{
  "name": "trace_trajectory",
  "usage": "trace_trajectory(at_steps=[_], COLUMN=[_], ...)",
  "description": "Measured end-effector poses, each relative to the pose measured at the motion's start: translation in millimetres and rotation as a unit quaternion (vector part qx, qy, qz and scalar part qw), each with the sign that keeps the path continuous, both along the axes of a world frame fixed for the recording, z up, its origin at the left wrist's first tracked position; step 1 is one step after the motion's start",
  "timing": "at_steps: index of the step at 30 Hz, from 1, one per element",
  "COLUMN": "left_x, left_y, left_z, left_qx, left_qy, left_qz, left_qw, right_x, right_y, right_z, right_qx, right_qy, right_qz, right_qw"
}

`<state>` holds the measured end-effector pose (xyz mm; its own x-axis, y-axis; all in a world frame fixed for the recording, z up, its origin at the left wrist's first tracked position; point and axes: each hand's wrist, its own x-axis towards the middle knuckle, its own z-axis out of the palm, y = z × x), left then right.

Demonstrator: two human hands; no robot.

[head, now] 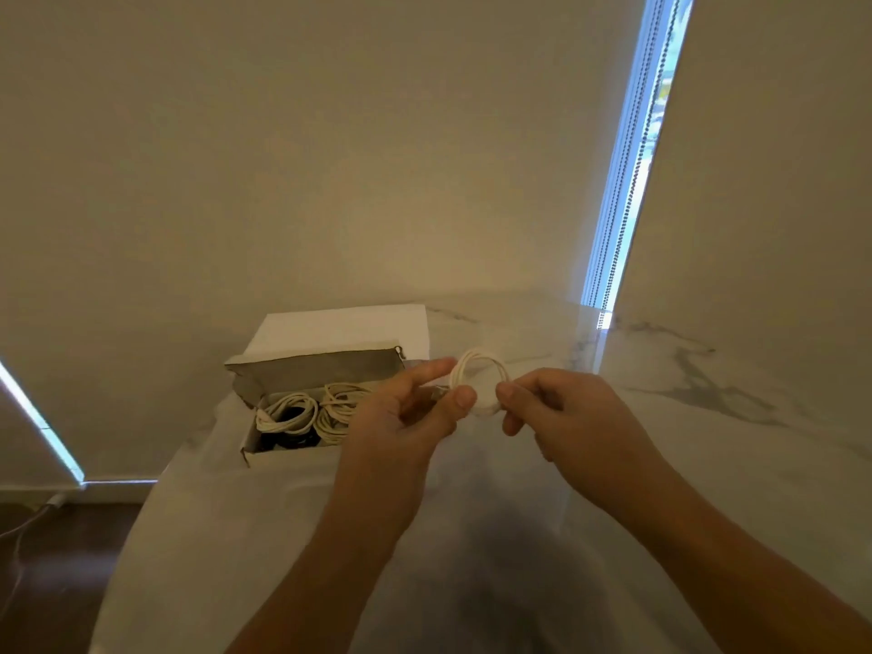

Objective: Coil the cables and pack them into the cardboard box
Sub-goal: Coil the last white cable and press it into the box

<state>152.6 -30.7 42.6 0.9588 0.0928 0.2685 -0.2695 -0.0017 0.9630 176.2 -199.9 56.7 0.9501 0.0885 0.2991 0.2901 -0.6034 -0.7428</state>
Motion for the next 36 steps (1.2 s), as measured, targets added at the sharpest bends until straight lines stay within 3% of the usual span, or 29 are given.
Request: trace_trajectory(at_steps=[5,14,25,31,36], left_x=[3.0,9.3,13.4,19.1,25.0], left_y=[40.2,115.2,130.5,132.7,135.8], left_z=[8.1,-3.6,-9.6,-16.7,-22.1], left_qx=[0.072,0.072,0.061,0.127,0.206], left_qy=[0.006,0.105,0.083,0.087,0.095], left_qz=[0.078,0.114,0.319,0.358,0.369], left_qw=[0.994,0.985,0.942,0.921,0.901], right_x=[11.3,18.4,39.8,50.7,49.5], right_y=[38.8,111.4,162.0,178.8,185.3], right_z=[6.6,2.2,3.3,-1.3,-4.5], right_qx=[-0.03,-0.158,-0.239,-0.265,-0.33], right_qy=[0.017,0.015,0.004,0.012,-0.041], right_qz=[0.028,0.063,0.081,0.069,0.048], right_qw=[0.999,0.985,0.968,0.962,0.942])
